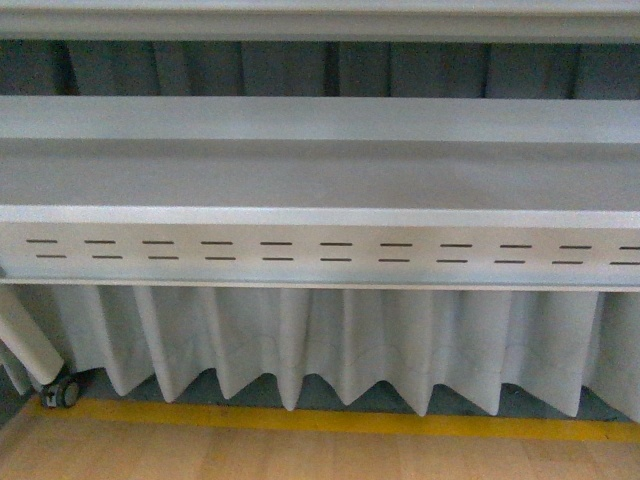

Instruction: Wind up and store yellow beetle toy

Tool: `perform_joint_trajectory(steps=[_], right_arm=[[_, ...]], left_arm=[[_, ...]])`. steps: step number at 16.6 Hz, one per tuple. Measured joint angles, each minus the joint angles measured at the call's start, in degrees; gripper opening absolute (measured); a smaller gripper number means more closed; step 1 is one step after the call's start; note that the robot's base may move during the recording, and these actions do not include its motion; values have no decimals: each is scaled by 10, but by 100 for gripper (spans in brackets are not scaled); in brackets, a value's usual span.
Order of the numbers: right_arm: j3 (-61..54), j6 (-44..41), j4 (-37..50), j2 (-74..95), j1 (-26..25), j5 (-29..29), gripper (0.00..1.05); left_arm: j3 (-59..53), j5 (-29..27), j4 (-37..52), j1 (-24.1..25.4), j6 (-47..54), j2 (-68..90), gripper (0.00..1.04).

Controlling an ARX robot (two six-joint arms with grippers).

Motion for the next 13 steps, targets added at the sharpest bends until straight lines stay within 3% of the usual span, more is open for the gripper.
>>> perform_joint_trajectory(steps=[13], right_arm=[[0,0,0,0,0,0,98]], left_arm=[[0,0,0,0,0,0,98]])
